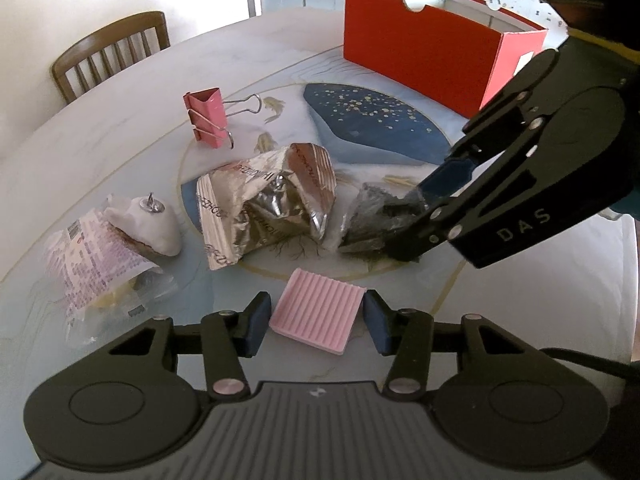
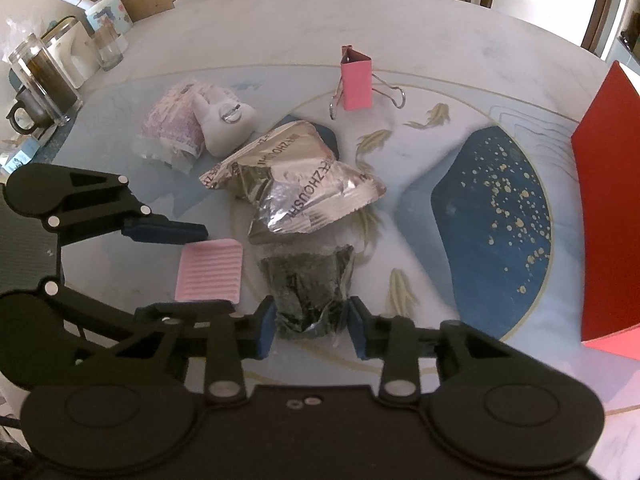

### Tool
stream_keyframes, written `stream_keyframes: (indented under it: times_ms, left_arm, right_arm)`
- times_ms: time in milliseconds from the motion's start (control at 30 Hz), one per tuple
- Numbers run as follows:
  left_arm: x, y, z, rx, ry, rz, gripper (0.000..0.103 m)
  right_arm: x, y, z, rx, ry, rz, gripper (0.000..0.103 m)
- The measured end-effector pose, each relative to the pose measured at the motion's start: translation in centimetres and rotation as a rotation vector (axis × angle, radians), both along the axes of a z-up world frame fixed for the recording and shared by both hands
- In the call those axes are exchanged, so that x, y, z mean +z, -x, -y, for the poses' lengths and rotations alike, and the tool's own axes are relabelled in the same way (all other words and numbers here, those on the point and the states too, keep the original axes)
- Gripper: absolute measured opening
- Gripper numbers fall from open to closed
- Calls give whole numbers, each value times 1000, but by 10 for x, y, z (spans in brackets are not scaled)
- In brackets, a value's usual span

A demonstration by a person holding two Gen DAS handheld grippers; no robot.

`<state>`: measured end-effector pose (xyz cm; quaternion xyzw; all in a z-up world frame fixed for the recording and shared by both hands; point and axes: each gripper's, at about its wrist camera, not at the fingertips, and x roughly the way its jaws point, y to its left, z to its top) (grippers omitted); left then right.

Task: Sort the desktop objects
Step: 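Grasp the pink ridged pad with left gripper while right gripper grasps the black bag, then carry the pink pad and black bag with both grippers into the shoebox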

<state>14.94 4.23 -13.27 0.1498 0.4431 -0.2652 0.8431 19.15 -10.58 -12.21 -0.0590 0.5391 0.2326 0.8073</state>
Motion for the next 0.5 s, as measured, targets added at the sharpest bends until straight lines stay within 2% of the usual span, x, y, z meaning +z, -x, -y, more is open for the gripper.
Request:
stream_keyframes:
  times_ms: [300,500]
  left_arm:
    - [4,5,7,50,22,-18,49]
    - [17,9,15,82,44,-16,49]
  right_arm:
    - [5,5,19,-25,-16,0,30]
    - [17,9,36,-39,-43,14,30]
